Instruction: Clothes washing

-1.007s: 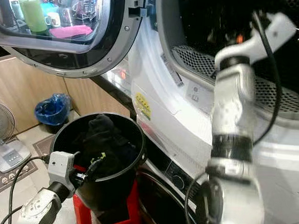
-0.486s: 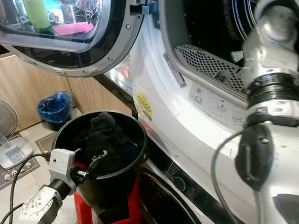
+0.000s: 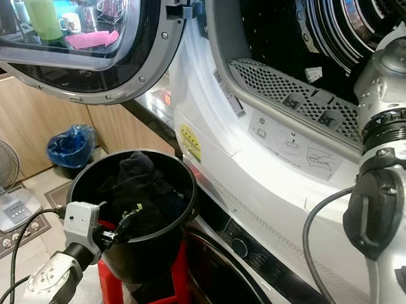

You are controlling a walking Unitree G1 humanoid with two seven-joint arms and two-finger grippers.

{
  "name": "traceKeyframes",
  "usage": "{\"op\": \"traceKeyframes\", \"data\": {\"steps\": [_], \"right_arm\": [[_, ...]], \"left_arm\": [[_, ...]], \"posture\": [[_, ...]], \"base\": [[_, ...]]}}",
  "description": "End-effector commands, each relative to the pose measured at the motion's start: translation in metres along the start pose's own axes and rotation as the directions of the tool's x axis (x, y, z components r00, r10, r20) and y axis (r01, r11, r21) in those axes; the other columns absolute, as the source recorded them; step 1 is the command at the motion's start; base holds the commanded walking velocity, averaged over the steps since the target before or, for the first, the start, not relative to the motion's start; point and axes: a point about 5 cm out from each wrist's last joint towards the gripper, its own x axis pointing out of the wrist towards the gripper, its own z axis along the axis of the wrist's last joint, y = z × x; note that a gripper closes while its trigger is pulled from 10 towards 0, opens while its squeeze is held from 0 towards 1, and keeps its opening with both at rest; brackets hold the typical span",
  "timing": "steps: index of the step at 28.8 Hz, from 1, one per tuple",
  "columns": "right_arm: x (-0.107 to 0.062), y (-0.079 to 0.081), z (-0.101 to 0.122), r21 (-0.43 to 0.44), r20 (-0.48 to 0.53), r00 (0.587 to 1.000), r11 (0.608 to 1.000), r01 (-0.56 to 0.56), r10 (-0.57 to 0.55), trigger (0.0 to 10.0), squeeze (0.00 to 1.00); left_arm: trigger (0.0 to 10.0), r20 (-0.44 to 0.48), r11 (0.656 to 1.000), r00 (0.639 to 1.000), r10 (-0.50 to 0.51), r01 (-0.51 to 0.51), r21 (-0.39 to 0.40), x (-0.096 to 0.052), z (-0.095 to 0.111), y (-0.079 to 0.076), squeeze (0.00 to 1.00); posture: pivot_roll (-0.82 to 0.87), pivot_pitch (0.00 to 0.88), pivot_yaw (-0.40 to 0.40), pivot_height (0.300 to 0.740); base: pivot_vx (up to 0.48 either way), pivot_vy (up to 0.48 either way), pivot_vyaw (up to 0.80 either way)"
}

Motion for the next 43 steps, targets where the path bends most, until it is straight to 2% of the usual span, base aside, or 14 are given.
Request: {"op": "traceKeyframes", "data": {"steps": [1, 6, 11, 18, 21, 24, 28, 29, 30, 32, 34, 37, 41, 43], "right_arm": [[-0.002, 0.007, -0.018, -0.004, -0.086, 0.994, 0.998, -0.062, 0.061, 10.0, 0.0], [-0.005, 0.02, -0.016, 0.055, -0.086, 0.979, 0.982, -0.179, 0.183, 10.0, 0.0], [-0.013, 0.043, 0.009, 0.242, -0.001, 0.912, 0.885, -0.398, 0.411, 10.0, 0.0], [-0.011, 0.033, 0.028, 0.261, 0.118, 0.887, 0.848, -0.462, 0.447, 10.0, 0.0], [-0.011, 0.023, 0.046, 0.338, 0.257, 0.844, 0.774, -0.536, 0.472, 10.0, 0.0], [-0.02, 0.019, 0.06, 0.311, 0.45, 0.704, 0.642, -0.701, 0.55, 10.0, 0.0], [-0.025, 0.014, 0.063, 0.274, 0.535, 0.632, 0.593, -0.757, 0.56, 10.0, 0.0], [-0.03, 0.011, 0.065, 0.298, 0.588, 0.58, 0.515, -0.804, 0.564, 10.0, 0.0], [-0.03, 0.011, 0.065, 0.298, 0.588, 0.58, 0.515, -0.804, 0.564, 10.0, 0.0], [-0.034, 0.009, 0.063, 0.322, 0.62, 0.534, 0.435, -0.841, 0.575, 10.0, 0.0], [-0.044, 0.01, 0.049, 0.293, 0.642, 0.452, 0.346, -0.891, 0.619, 10.0, 0.0], [-0.055, 0.01, 0.04, 0.245, 0.666, 0.373, 0.283, -0.927, 0.646, 10.0, 0.0], [-0.084, 0.005, 0.034, 0.114, 0.742, 0.177, 0.14, -0.984, 0.647, 10.0, 0.0], [-0.093, 0.002, 0.032, 0.103, 0.77, 0.133, 0.084, -0.991, 0.624, 10.0, 0.0]], "left_arm": [[10.0, -0.078, 1.0, 0.997, -0.009, 0.008, -0.012, -0.005, -0.015, -0.004, 0.0], [10.0, -0.083, 1.0, 0.996, -0.012, 0.011, -0.013, -0.005, -0.016, -0.004, 0.0], [10.0, -0.085, 1.0, 0.996, -0.015, 0.014, -0.016, -0.005, -0.016, -0.005, 0.0], [10.0, -0.083, 1.0, 0.996, -0.015, 0.013, -0.019, -0.006, -0.016, -0.005, 0.0], [10.0, -0.081, 1.0, 0.997, -0.014, 0.012, -0.023, -0.006, -0.016, -0.005, 0.0], [10.0, -0.079, 0.999, 0.997, -0.015, 0.012, -0.029, -0.007, -0.016, -0.006, 0.0], [10.0, -0.078, 0.999, 0.997, -0.018, 0.016, -0.032, -0.007, -0.017, -0.006, 0.0], [10.0, -0.077, 0.999, 0.997, -0.019, 0.017, -0.032, -0.007, -0.017, -0.006, 0.0], [10.0, -0.077, 0.999, 0.997, -0.019, 0.017, -0.032, -0.007, -0.017, -0.006, 0.0], [10.0, -0.077, 0.999, 0.997, -0.019, 0.017, -0.033, -0.008, -0.017, -0.006, 0.0], [10.0, -0.078, 0.999, 0.997, -0.02, 0.018, -0.032, -0.008, -0.017, -0.006, 0.0], [10.0, -0.079, 0.999, 0.997, -0.02, 0.018, -0.032, -0.009, -0.018, -0.005, 0.0], [10.0, -0.079, 0.999, 0.997, -0.023, 0.021, -0.032, -0.009, -0.018, -0.006, 0.0], [10.0, -0.079, 0.999, 0.997, -0.027, 0.024, -0.033, -0.008, -0.018, -0.006, 0.0]], "posture": [[0.07, 0.05, -0.005, 0.74], [0.07, 0.052, -0.003, 0.74], [0.06, 0.055, -0.002, 0.74], [0.06, 0.057, -0.002, 0.74], [0.06, 0.059, -0.004, 0.74], [0.06, 0.06, -0.005, 0.74], [0.06, 0.06, -0.005, 0.74], [0.06, 0.057, -0.007, 0.74], [0.06, 0.057, -0.007, 0.74], [0.06, 0.056, -0.008, 0.74], [0.06, 0.054, -0.01, 0.74], [0.06, 0.052, -0.011, 0.74], [0.06, 0.049, -0.011, 0.74], [0.06, 0.044, -0.011, 0.74]], "base": [[0.0, 0.0, 0.0], [0.0, 0.0, 0.0], [0.0, 0.0, 0.0], [0.0, 0.0, 0.0], [0.0, 0.0, 0.0], [0.0, 0.0, 0.0], [0.0, 0.0, 0.0], [0.0, 0.0, 0.0], [0.0, 0.0, 0.0], [0.0, 0.0, 0.0], [0.0, 0.0, 0.0], [0.0, 0.0, 0.0], [0.0, 0.0, 0.0], [0.0, 0.0, 0.0]]}}
